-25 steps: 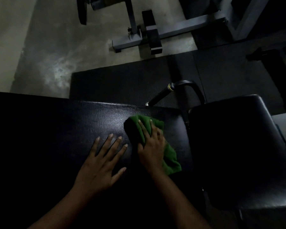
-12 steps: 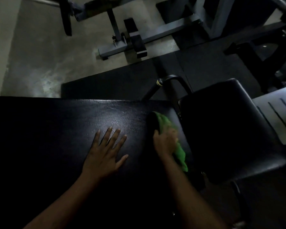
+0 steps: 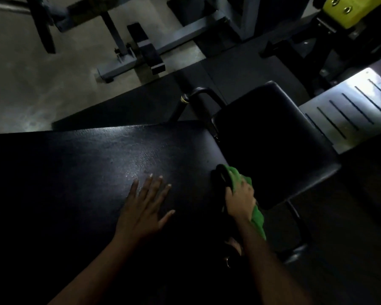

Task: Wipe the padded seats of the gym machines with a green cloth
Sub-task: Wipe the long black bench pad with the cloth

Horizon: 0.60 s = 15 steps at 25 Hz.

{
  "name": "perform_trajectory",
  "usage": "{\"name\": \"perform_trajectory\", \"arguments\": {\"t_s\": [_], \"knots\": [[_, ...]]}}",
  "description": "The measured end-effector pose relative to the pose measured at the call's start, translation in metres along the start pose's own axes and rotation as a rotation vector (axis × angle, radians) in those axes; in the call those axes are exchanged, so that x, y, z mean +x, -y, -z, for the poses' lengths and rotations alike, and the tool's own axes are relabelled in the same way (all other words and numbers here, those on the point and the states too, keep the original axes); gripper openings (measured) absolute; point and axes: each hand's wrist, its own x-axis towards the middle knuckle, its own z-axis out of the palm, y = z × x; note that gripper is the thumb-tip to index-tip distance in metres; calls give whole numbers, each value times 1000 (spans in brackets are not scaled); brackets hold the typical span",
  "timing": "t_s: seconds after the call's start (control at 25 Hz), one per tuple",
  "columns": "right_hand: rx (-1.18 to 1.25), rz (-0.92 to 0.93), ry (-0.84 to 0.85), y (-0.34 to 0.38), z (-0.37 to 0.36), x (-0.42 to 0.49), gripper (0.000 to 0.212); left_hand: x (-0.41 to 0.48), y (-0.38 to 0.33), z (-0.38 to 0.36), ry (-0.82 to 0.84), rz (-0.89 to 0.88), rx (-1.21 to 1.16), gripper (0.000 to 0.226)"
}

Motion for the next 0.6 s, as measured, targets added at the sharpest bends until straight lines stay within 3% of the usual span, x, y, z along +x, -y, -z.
{"name": "perform_trajectory", "arguments": {"t_s": [0.16,0.24,0.32,0.4,0.48,0.6], "knots": [[17,-62,-47,12,10,-12,56,-1,-2,-4,-53,-8,34,68],[50,171,-147,40,-1,-53,58,0,-3,-4,-46,-3,37,67],[127,372,-49,47,-12,-85,63,0,-2,-5,-31,-3,38,70],[164,444,-22,34,-7,-77,67,-1,-1,-5,-11,-4,47,76],[104,368,-30,13,-2,-54,71,-1,-1,-3,8,-4,55,76],[144,50,3,-17,6,-20,59,0,-1,-4,-14,-6,54,76]]}}
